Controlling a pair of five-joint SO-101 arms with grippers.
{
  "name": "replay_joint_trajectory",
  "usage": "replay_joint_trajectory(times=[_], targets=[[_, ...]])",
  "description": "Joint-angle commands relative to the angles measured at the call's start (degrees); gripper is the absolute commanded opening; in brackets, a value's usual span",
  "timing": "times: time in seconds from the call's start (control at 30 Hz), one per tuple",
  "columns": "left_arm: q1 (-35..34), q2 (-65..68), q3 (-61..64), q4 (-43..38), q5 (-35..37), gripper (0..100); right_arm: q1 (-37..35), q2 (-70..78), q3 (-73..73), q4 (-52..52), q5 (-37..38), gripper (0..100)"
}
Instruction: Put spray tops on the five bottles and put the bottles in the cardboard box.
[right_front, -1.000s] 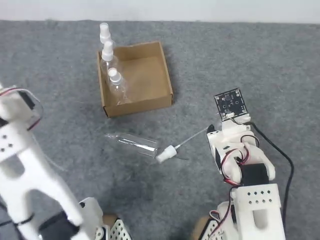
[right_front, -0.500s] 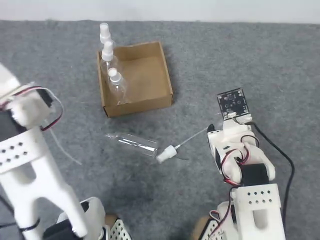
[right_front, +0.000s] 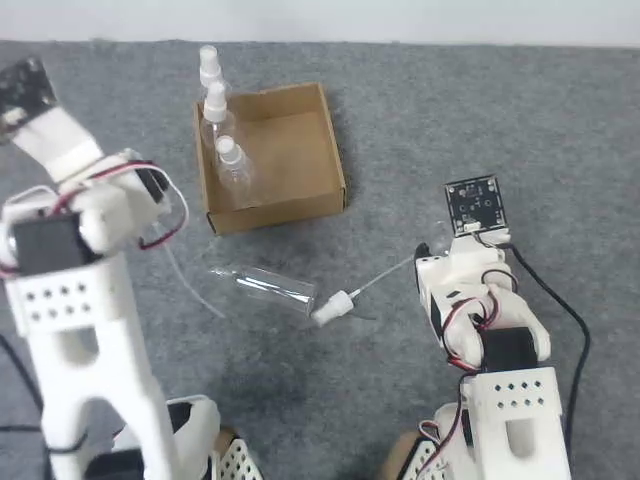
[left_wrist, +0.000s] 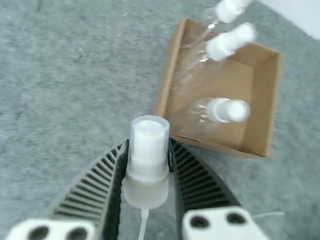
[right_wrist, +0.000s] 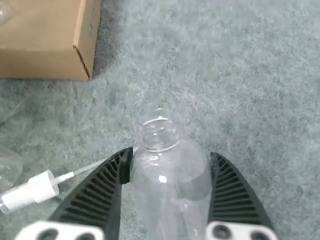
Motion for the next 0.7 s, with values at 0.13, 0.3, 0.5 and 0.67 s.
replay_joint_trajectory(times=[0.13, 0.3, 0.5, 0.67], targets=[[6.42, -17.41, 10.15, -7.91, 4.40, 1, 0.04, -1.54, 0.88, -2.51, -0.62, 12.3], [8.62, -26.90, 21.05, -15.56, 6.15, 1, 0.04, -1.54, 0.88, -2.42, -0.62, 12.4], [8.62, -33.67, 27.74, -20.04, 6.15, 1, -0.04, -1.54, 0.88, -2.51, -0.70, 12.6], [8.62, -35.78, 30.73, -22.77, 6.15, 1, -3.03, -1.54, 0.88, -2.33, -0.70, 12.6]])
